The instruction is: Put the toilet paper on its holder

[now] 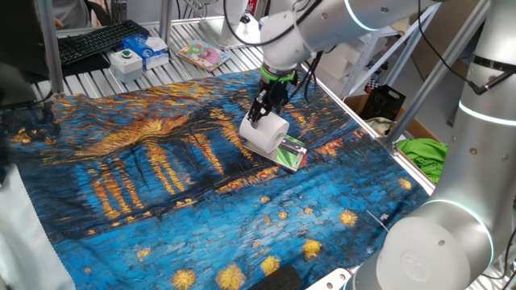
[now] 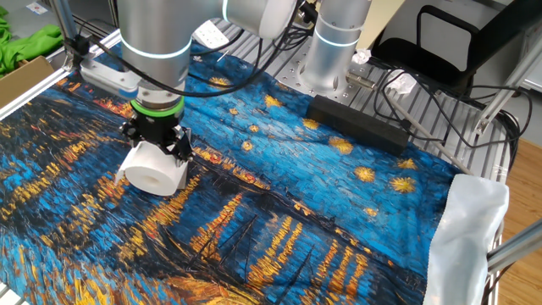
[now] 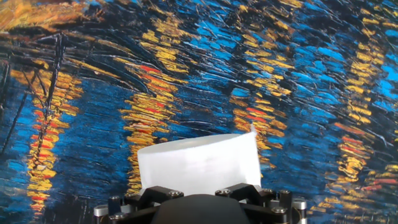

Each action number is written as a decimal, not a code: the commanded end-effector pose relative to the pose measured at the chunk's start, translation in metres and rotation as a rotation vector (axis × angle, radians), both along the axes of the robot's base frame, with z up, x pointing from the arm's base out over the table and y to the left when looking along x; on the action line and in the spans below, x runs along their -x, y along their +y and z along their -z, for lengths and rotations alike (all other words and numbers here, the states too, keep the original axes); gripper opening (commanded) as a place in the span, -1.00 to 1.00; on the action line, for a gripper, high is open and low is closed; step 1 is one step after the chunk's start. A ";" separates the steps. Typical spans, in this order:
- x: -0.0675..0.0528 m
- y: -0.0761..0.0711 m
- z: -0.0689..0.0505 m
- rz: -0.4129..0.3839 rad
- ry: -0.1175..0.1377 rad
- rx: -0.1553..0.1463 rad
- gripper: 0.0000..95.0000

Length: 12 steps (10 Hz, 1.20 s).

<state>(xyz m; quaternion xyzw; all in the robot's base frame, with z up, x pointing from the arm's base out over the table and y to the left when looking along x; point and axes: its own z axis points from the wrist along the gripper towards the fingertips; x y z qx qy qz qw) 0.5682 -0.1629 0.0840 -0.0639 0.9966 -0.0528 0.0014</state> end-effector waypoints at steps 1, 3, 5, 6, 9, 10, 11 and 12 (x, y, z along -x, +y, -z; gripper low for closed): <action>0.001 0.000 -0.012 0.107 0.047 -0.065 1.00; 0.002 -0.001 -0.022 0.164 0.073 -0.099 0.60; 0.003 0.001 -0.028 0.201 0.080 -0.103 0.60; 0.006 0.004 -0.037 0.263 0.095 -0.117 0.60; 0.011 0.013 -0.053 0.282 0.112 -0.127 0.20; 0.015 0.020 -0.059 0.265 0.113 -0.133 -0.60; 0.018 0.028 -0.063 0.241 0.112 -0.130 -1.00; 0.020 0.032 -0.065 0.225 0.110 -0.130 -1.00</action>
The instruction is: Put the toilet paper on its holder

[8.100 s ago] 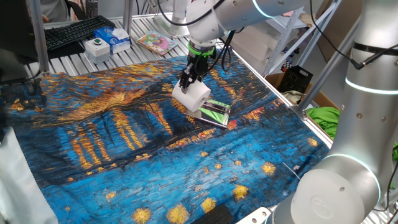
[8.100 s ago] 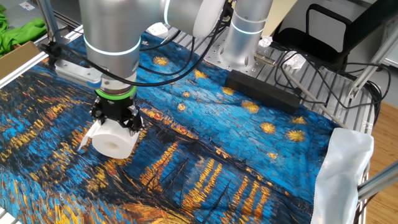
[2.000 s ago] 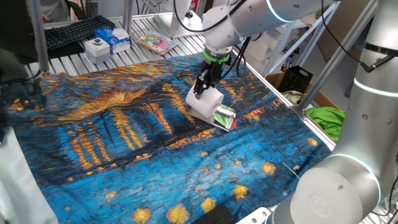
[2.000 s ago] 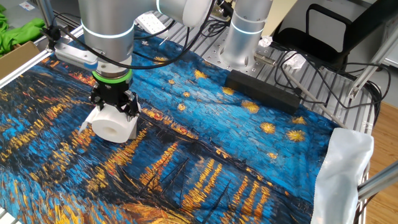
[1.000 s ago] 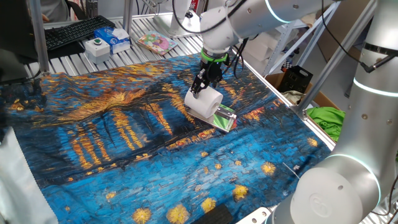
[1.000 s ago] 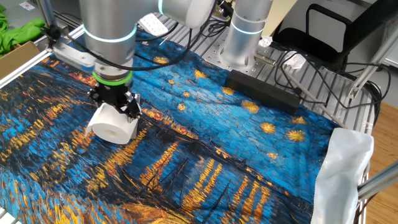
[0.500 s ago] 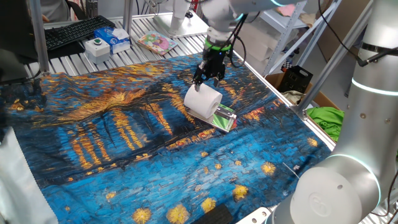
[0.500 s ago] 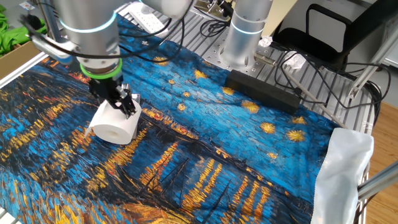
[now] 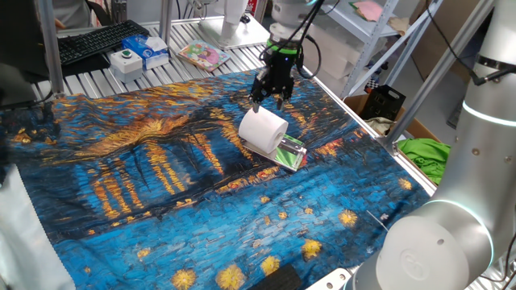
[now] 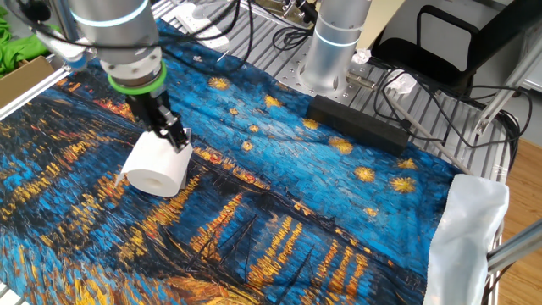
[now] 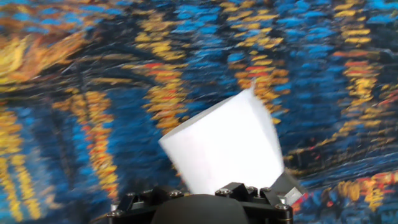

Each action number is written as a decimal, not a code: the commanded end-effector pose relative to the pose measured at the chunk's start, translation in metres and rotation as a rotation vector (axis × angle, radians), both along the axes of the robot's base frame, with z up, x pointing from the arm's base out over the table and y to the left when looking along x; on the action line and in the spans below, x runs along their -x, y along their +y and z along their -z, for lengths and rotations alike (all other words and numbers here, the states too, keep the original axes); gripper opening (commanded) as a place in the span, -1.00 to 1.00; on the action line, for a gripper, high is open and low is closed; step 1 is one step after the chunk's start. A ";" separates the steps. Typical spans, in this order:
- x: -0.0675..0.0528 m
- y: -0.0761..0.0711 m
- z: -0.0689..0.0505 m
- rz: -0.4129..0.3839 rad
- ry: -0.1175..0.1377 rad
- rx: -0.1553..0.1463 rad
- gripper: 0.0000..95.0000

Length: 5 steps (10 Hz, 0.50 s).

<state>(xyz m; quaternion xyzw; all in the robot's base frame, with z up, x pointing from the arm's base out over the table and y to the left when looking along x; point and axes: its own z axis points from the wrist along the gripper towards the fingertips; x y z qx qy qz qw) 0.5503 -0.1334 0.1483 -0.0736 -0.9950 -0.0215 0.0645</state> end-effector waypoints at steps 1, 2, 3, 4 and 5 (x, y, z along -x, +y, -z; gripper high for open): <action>0.007 0.014 -0.007 -0.065 -0.017 0.008 -1.00; 0.009 0.021 -0.012 -0.065 -0.011 0.006 -1.00; 0.012 0.028 -0.015 -0.086 -0.012 0.001 -1.00; 0.014 0.037 -0.018 -0.094 -0.008 -0.001 -1.00; 0.015 0.045 -0.019 -0.098 0.002 0.003 -1.00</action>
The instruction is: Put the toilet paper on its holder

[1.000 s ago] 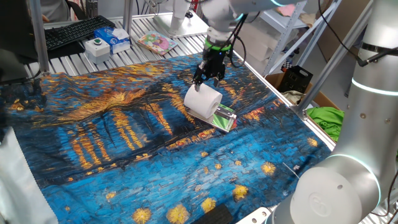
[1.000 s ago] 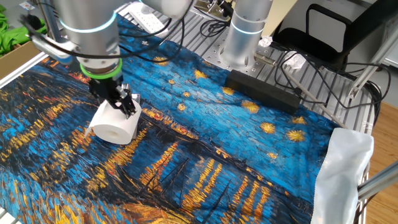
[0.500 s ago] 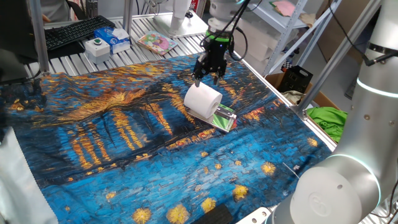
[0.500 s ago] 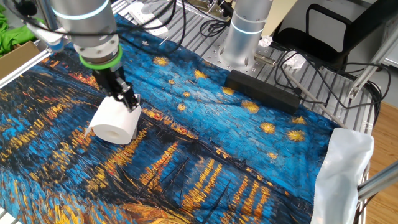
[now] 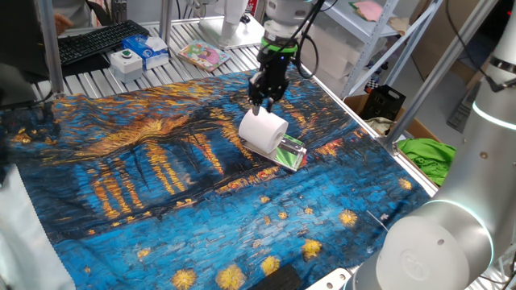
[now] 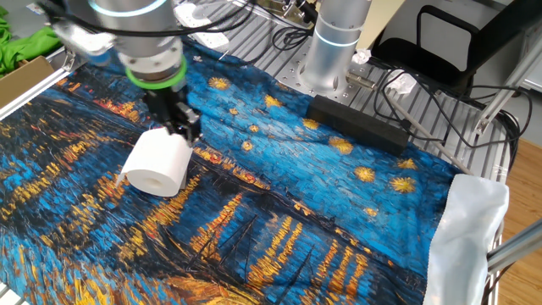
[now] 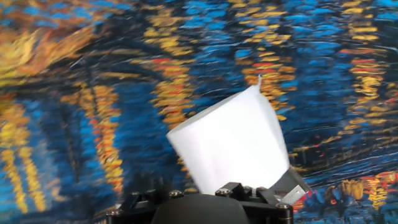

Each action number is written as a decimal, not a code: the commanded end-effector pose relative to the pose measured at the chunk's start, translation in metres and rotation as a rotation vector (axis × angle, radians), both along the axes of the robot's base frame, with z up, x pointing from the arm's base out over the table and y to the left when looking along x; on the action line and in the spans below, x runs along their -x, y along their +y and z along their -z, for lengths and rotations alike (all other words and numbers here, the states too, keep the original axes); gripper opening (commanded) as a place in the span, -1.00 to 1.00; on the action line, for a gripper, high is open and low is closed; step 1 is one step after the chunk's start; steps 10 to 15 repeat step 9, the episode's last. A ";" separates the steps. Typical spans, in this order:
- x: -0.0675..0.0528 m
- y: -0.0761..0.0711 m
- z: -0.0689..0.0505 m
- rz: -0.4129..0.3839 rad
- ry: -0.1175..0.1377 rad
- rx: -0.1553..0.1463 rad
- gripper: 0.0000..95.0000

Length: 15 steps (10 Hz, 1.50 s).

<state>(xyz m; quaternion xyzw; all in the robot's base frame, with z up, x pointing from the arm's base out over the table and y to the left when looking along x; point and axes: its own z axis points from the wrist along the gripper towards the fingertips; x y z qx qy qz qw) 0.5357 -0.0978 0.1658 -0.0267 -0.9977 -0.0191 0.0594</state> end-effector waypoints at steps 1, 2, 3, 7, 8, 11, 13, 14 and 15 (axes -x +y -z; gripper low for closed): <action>0.002 0.017 -0.003 0.001 0.018 0.007 -1.00; 0.003 0.022 -0.004 -0.012 0.020 0.006 -1.00; 0.004 0.027 -0.006 -0.036 0.023 0.003 -1.00; 0.005 0.032 -0.005 -0.084 0.031 0.029 -1.00; 0.005 0.033 -0.004 -0.088 0.032 0.038 -1.00; 0.005 0.034 -0.003 -0.086 0.033 0.039 -1.00; 0.005 0.034 -0.003 -0.086 0.033 0.039 -1.00; 0.005 0.034 -0.003 -0.086 0.033 0.039 -1.00; 0.005 0.034 -0.003 -0.086 0.033 0.039 -1.00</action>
